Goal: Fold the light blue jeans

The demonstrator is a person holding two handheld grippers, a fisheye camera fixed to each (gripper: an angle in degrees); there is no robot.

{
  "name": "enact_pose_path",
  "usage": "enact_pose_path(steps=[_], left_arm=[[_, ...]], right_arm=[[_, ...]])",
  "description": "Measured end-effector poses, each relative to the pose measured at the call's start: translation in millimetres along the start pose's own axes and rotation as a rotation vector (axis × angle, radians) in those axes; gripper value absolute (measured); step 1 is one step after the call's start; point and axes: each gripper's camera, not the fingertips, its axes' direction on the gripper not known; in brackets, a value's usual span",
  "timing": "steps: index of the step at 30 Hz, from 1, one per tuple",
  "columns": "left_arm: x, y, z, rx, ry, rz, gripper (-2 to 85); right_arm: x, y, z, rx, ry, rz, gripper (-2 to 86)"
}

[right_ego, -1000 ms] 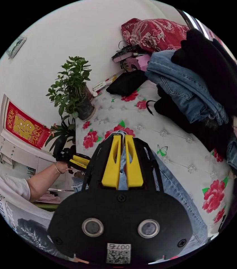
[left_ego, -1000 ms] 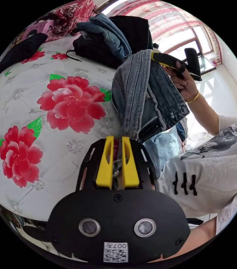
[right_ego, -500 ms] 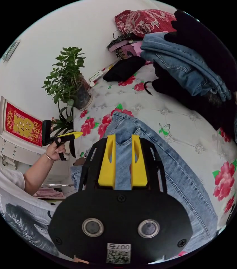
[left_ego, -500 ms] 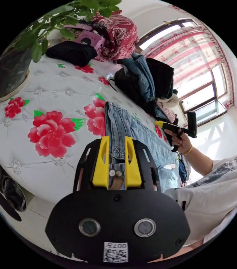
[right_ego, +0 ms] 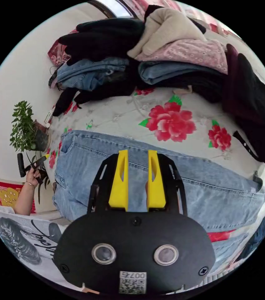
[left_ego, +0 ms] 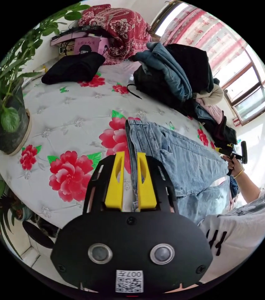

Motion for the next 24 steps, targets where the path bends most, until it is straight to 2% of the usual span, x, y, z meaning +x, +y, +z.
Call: enact_pose_path(steps=[4, 8, 11, 12, 14, 17, 19, 22, 24], left_arm=[[52, -60, 18, 0.015, 0.037, 0.147, 10.4], [125, -131, 94, -0.137, 0.058, 0.323, 12.1], [175, -148, 159, -0.324, -0.076, 0.467, 11.9], [194, -146, 170, -0.318, -0.167, 0.543, 10.8], [210, -147, 175, -0.349, -0.195, 0.568, 7.8], [212, -152, 167, -0.373, -0.142, 0.47, 3.6], [213, -149, 156, -0.364, -0.126, 0.425, 2.7], [216, -139, 101, -0.261, -0.071, 0.374, 1.9], [218, -118, 30, -0.121, -0.013, 0.341, 1.7]], right_arm=[[105, 19, -53, 0.025, 0.21, 0.219, 7.7], [181, 25, -89, -0.076, 0.354, 0.287, 8.7], [209, 25, -95, -0.172, 0.398, 0.251, 8.6], [216, 27, -91, -0.223, 0.402, 0.226, 8.3], [225, 32, -79, -0.306, 0.387, 0.202, 7.1], [237, 43, -93, -0.251, 0.336, 0.24, 2.9], [238, 50, -107, -0.201, 0.375, 0.244, 1.2], [227, 69, -153, -0.051, 0.371, 0.196, 0.2], [208, 100, -206, 0.131, 0.354, 0.141, 0.0]])
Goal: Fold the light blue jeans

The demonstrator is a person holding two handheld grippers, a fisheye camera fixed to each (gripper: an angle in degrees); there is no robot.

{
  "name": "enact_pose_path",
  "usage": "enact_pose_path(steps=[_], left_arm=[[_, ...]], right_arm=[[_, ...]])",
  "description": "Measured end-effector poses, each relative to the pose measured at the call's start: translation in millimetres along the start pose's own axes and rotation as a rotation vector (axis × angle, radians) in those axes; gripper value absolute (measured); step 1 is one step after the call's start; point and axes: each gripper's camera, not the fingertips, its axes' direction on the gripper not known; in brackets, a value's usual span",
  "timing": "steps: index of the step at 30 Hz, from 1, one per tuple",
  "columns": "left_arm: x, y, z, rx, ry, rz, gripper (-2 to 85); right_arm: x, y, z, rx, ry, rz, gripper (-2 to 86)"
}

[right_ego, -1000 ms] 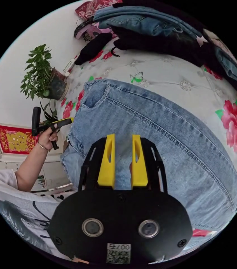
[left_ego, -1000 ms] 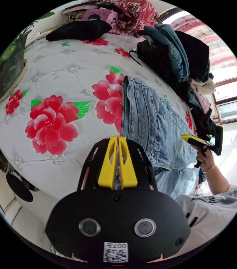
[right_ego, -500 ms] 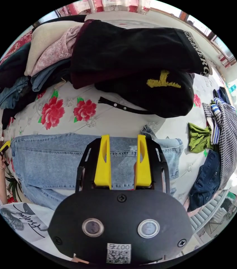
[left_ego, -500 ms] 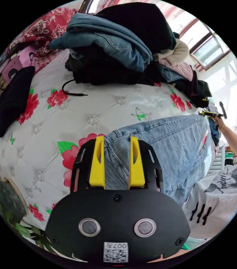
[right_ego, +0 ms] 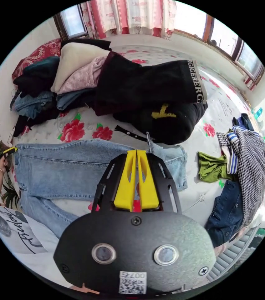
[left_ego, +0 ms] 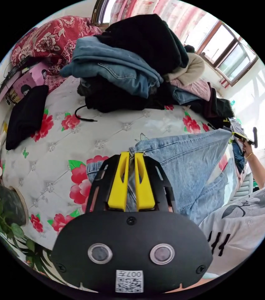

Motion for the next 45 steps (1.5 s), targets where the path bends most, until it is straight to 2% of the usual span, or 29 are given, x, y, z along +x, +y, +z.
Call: enact_pose_path(steps=[5, 8, 10, 12, 13, 15, 17, 20, 25, 28, 32, 34, 36, 38, 40, 43, 45], left_arm=[[33, 111, -149, 0.291, 0.044, -0.003, 2.8], [43, 209, -199, 0.377, 0.109, -0.048, 3.7], [47, 268, -199, 0.358, 0.136, -0.122, 4.3], [46, 344, -169, 0.221, 0.079, -0.269, 5.6], [42, 362, -159, 0.168, 0.076, -0.323, 6.0], [21, 428, -136, 0.081, 0.17, -0.518, 7.0], [12, 462, -139, 0.128, 0.25, -0.602, 7.4], [0, 484, -155, 0.178, 0.276, -0.67, 7.8], [-8, 498, -181, 0.225, 0.269, -0.705, 7.6], [-16, 513, -191, 0.264, 0.291, -0.755, 7.6], [-33, 537, -203, 0.308, 0.357, -0.823, 8.1], [-37, 545, -213, 0.321, 0.376, -0.828, 8.6], [-39, 559, -232, 0.34, 0.369, -0.816, 9.0], [-40, 575, -245, 0.359, 0.371, -0.824, 9.0], [-44, 595, -254, 0.385, 0.391, -0.848, 9.2], [-49, 627, -260, 0.409, 0.408, -0.899, 10.2], [-57, 642, -254, 0.388, 0.446, -0.946, 12.0]], right_arm=[[21, 95, -115, 0.283, 0.013, 0.049, -0.1], [49, 180, -144, 0.322, -0.039, 0.173, 0.1], [68, 229, -127, 0.212, -0.074, 0.294, 0.4], [98, 295, -90, -0.034, -0.004, 0.556, 1.6], [104, 311, -84, -0.075, -0.022, 0.598, 2.2], [127, 360, -81, -0.042, -0.17, 0.76, 4.3], [138, 375, -86, 0.03, -0.229, 0.809, 6.1], [147, 366, -91, 0.078, -0.215, 0.754, 9.2], [153, 334, -80, 0.084, -0.337, 0.714, 12.1], [137, 310, -67, 0.02, -0.258, 0.642, 11.5], [133, 292, -33, -0.173, -0.066, 0.569, 4.6], [140, 291, -50, -0.1, -0.097, 0.554, 1.9], [146, 300, -102, 0.131, -0.17, 0.478, 0.7], [152, 318, -142, 0.26, -0.184, 0.446, 0.3], [161, 342, -164, 0.329, -0.185, 0.43, 0.3], [180, 378, -141, 0.182, -0.164, 0.508, 0.7], [196, 400, -104, -0.025, -0.122, 0.67, 1.4]])
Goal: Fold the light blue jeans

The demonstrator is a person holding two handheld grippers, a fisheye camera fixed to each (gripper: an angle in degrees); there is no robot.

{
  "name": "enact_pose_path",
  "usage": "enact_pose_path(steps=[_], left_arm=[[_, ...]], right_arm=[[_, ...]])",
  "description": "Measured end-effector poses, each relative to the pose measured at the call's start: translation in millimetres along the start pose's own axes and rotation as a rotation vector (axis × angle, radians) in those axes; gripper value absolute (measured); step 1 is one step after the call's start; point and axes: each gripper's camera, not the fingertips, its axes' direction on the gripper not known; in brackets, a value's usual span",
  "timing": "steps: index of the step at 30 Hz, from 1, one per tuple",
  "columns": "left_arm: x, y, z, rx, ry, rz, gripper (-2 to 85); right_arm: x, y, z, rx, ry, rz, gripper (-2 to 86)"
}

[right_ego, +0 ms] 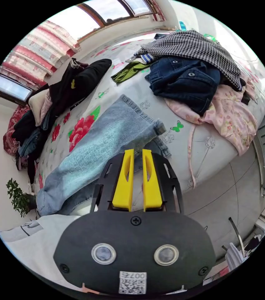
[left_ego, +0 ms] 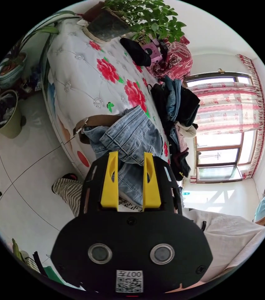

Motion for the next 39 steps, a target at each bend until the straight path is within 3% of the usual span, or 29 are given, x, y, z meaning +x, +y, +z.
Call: enact_pose_path(steps=[4, 10, 13, 14, 16, 19, 20, 22, 25, 32, 39], left_arm=[[-15, -13, 6, -0.02, 0.089, -0.063, 14.0], [-40, -49, 30, -0.05, 0.122, -0.266, 5.2], [17, -55, 1, 0.03, 0.228, -0.016, 4.2], [48, -47, -22, 0.067, 0.291, 0.152, 4.0], [68, -25, -55, 0.096, 0.278, 0.304, 3.7], [1, 4, -57, -0.029, -0.086, 0.113, 1.6], [-39, 18, -48, -0.096, -0.183, -0.048, 0.9], [-73, 39, -50, -0.048, -0.146, -0.197, 1.7], [-77, 51, -59, 0.081, -0.02, -0.227, 4.7], [36, -13, -31, -0.006, -0.143, 0.173, 9.0], [104, -79, 82, -0.136, -0.17, 0.399, 11.8]], right_arm=[[-10, 11, 2, 0.062, 0.032, 0.006, 2.4], [-127, 12, 49, -0.075, -0.044, -0.435, 3.9], [-176, 22, 86, -0.209, -0.064, -0.584, 4.2], [-189, 28, 98, -0.27, -0.047, -0.628, 4.3], [-204, 34, 105, -0.291, -0.043, -0.664, 4.3], [-231, 40, 102, -0.257, -0.072, -0.754, 4.3], [-245, 39, 104, -0.266, -0.089, -0.803, 4.3], [-270, 36, 109, -0.299, -0.124, -0.883, 4.5], [-316, 34, 121, -0.351, -0.217, -0.996, 4.9], [-427, 26, 181, -0.599, -0.503, -1.031, 6.2], [-490, 37, 288, -0.904, -0.472, -0.875, 3.7]])
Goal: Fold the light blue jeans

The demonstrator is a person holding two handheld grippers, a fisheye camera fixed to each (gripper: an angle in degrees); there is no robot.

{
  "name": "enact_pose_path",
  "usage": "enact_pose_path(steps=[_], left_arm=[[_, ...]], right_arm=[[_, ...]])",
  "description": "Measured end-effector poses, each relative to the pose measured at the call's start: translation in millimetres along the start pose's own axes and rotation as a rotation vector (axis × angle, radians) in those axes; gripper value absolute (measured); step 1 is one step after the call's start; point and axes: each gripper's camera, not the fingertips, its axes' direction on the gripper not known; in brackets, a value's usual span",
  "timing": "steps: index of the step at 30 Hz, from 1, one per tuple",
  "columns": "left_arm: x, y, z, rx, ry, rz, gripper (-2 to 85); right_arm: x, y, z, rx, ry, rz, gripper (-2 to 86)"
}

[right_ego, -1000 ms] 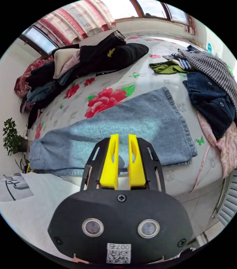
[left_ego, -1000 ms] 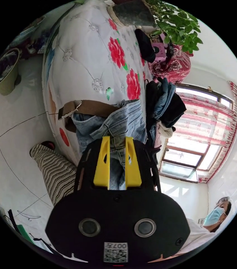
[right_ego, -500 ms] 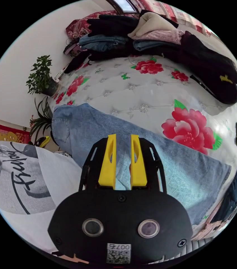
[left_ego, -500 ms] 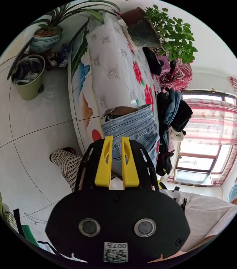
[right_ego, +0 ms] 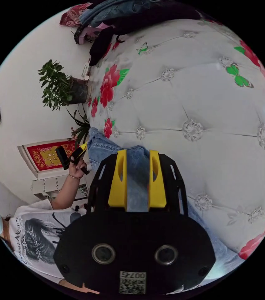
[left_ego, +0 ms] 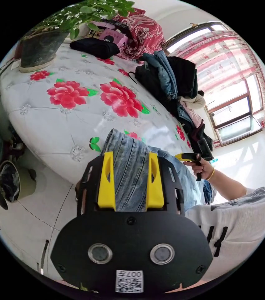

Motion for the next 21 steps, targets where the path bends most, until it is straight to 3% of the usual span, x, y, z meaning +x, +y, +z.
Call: enact_pose_path(steps=[4, 6, 12, 17, 21], left_arm=[[-1, -32, 34, -0.052, -0.119, -0.029, 2.0], [-20, -47, 39, -0.043, -0.069, -0.122, -0.1], [-31, -115, 56, 0.046, -0.054, -0.188, -0.7], [-19, -175, 81, 0.043, -0.1, -0.142, 0.5], [-27, -177, 56, 0.057, -0.071, -0.089, 5.2]], right_arm=[[-1, -13, 12, 0.001, 0.059, 0.008, 1.1], [0, -11, -11, 0.128, 0.064, -0.013, 0.3], [0, -18, -58, 0.365, 0.147, 0.028, 0.1], [6, -30, -65, 0.407, 0.245, 0.134, 1.3], [5, 7, -87, 0.474, 0.221, 0.084, 3.0]])
